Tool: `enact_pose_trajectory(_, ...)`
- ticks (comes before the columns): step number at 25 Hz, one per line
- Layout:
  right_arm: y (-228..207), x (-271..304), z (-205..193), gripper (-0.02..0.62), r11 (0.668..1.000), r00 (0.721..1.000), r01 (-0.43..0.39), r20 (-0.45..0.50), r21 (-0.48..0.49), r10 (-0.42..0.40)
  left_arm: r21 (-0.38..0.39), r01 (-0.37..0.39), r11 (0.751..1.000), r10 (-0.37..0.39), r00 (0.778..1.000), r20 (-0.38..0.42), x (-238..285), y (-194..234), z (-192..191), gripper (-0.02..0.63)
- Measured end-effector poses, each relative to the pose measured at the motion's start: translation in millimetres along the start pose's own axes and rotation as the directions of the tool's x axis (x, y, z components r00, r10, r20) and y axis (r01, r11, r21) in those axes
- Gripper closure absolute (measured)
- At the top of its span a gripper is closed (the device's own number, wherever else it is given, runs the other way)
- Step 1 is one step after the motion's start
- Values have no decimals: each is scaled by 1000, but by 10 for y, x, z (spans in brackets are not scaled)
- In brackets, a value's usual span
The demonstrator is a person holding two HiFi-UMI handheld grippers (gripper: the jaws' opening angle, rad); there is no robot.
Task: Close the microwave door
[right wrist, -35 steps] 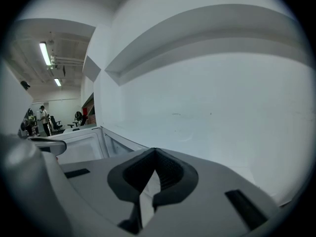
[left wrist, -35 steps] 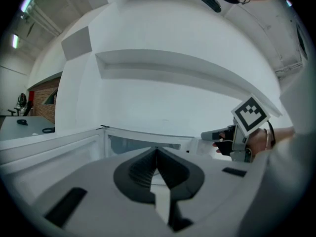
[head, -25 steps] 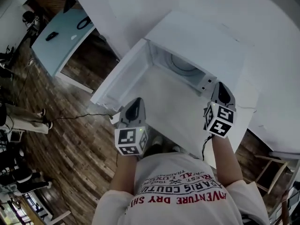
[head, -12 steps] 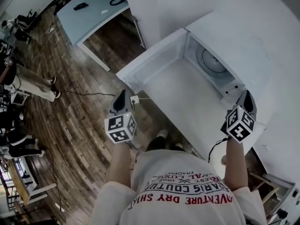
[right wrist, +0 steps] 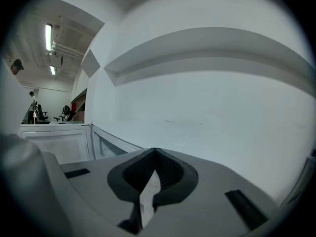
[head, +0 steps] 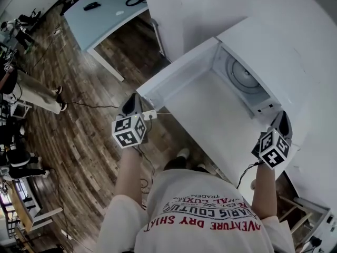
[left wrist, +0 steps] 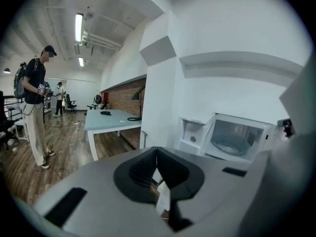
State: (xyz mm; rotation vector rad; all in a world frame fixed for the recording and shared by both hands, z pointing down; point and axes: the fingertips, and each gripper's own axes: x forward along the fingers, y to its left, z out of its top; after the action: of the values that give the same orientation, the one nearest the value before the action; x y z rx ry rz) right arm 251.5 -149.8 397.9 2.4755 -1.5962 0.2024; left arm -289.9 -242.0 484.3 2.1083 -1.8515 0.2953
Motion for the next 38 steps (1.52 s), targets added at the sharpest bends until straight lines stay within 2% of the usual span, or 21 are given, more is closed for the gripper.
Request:
enact_pose_trajectory(3,-8,-6,7,584,1000,1000,14,4,25,-14,25,28,999,-28,1000,-6,117,-5,61,600)
enact_pose_trajectory(8,4,2,-4,584,999,1000,17,-2,41,-17,-2,48,999,-48,999,-8,134,-18,65,600)
enact_pose_trajectory(16,75,-44,-3,584,998,1000,-8,-9,58,8,-3,118,993,-118,993,-15,-157,-239,-27,600)
enact_pose_trajectory(20,41,-15,10,584,997,999,-41,-15,61,42,5,167,986,-167,986,-18,-291,-553,-76,600)
enact_pose_trajectory(26,19,21,15,584,993,995,-90,-24,80,92,-24,225,974,-226,974,-34,-556,-1150,-193,600)
enact_pose_trajectory(34,41,8,21,584,984,988,-148,-23,100,151,70,364,929,-362,931,-43,-771,-2045,-318,600)
enact_pose_trajectory(38,64,-13,17,584,979,983,-178,-23,100,181,89,422,902,-419,906,-54,-789,-2396,-344,600)
